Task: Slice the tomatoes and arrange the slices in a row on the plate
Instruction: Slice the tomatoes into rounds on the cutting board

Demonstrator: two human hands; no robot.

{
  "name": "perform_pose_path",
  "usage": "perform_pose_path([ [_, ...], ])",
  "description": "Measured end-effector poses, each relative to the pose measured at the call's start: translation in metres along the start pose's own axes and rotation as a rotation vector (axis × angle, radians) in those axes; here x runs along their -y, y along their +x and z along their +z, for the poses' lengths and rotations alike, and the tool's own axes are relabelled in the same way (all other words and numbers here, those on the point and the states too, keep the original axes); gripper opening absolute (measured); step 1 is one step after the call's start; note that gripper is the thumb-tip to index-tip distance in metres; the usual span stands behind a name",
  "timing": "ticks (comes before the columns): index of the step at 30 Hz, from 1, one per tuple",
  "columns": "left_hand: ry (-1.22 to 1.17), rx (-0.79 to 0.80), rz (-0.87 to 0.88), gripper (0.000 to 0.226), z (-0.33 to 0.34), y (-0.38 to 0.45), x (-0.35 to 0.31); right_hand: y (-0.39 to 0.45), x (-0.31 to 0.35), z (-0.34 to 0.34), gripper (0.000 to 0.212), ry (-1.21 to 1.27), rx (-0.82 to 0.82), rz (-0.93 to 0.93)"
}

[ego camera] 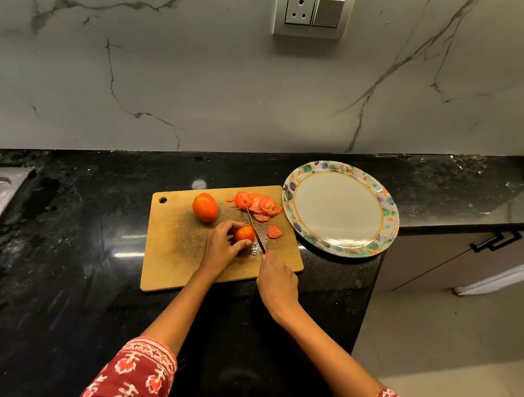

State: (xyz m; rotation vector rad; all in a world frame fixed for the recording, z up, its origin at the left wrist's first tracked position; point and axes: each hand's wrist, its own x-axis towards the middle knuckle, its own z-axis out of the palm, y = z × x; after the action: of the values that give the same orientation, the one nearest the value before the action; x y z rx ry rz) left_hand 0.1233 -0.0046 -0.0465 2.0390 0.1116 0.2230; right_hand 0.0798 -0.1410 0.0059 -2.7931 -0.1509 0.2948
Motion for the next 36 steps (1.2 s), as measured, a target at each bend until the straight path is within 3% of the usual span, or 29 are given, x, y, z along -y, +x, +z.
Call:
perform_pose_path([
  [13,-0.061,0.053,-0.012,0.035,-0.005,-0.003,0.002,-0.003,-0.004,0.005,0.02,-0.065,0.016,-0.007],
  [36,-0.077,0.077,-0.035,0.036,-0.008,-0.004,-0.001,0.0,-0.008,0.016,0.027,-0.034,0.022,-0.027],
])
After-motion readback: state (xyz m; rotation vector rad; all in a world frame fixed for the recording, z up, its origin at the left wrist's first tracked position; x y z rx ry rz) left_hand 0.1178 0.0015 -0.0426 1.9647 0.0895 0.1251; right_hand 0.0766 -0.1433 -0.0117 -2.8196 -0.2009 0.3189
